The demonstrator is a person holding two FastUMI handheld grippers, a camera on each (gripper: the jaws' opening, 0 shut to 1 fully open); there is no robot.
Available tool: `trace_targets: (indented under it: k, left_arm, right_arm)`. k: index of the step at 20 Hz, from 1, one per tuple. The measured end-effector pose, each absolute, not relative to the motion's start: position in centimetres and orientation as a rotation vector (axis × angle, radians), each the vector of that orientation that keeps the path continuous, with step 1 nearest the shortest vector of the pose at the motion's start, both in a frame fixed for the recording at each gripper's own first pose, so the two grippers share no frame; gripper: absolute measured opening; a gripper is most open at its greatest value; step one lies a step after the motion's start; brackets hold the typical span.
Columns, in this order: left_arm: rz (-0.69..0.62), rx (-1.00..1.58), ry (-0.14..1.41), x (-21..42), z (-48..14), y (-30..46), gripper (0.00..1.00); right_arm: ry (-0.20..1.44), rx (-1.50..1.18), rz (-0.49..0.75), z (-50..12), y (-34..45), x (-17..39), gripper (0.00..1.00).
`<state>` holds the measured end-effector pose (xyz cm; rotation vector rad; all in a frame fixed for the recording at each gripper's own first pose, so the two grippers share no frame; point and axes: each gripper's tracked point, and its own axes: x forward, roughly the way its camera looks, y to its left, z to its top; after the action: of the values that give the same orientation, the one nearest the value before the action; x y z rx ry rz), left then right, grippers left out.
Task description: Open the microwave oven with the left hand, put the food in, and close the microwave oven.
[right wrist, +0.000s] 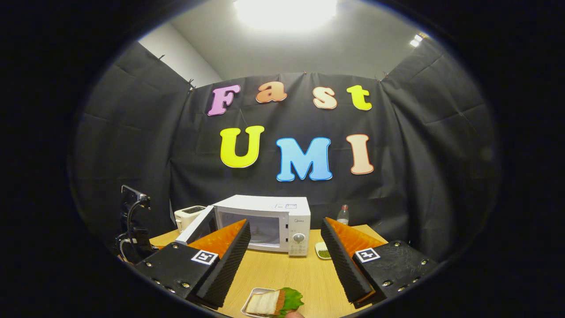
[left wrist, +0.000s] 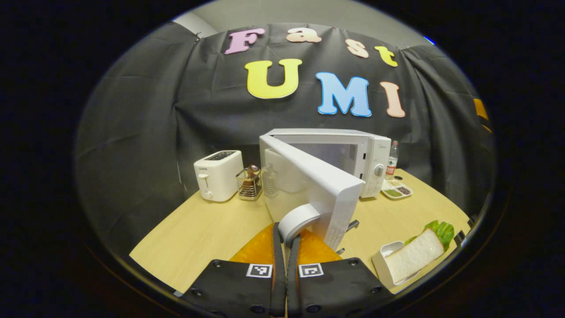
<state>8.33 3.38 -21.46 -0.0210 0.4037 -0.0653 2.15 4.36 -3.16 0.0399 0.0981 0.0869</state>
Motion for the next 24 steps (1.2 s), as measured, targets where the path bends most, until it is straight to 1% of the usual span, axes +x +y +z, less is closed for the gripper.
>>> trace_targets:
  k: [9,10,11,16,17,18,19,20,21,23,24]
  left_arm:
    - [-0.115,-0.035,0.399,8.4,-22.1,10.2,0.07]
    - [-0.121,-0.04,0.398,8.4,-22.2,10.8,0.12]
    - [-0.131,-0.043,0.397,8.3,-22.2,11.2,0.08]
    - [-0.187,-0.036,0.394,8.5,-22.6,12.9,0.09]
    - [-0.204,-0.058,0.41,8.2,-22.7,13.1,0.12]
    - [-0.2,-0.071,0.415,8.3,-22.8,13.6,0.19]
    - [-0.189,-0.066,0.42,8.1,-22.8,14.1,0.21]
    - [-0.172,-0.056,0.417,7.9,-22.7,14.6,0.32]
    - [-0.155,-0.049,0.415,7.5,-22.5,14.9,0.27]
    - [-0.115,-0.062,0.414,6.6,-21.6,15.5,0.4]
    - [-0.095,-0.081,0.406,6.2,-21.1,15.8,0.53]
  right_arm:
    - [0.111,0.012,0.056,-3.4,9.6,3.7,0.97]
    - [0.113,0.013,0.053,-3.6,10.2,3.8,0.97]
    - [0.117,0.014,0.052,-3.7,10.8,3.8,0.97]
    - [0.129,-0.01,0.032,-3.9,12.7,4.2,0.97]
    - [0.127,-0.013,0.031,-3.8,13.0,4.2,0.97]
    - [0.127,-0.018,0.031,-3.8,13.3,4.4,0.97]
    - [0.128,-0.022,0.035,-4.0,13.4,4.4,0.97]
    - [0.129,-0.026,0.038,-4.0,13.3,4.4,0.97]
    - [0.13,-0.028,0.037,-4.0,13.0,4.4,0.97]
    - [0.148,-0.019,0.041,-4.3,12.0,4.6,0.97]
    - [0.161,-0.011,0.046,-4.6,11.3,4.7,0.97]
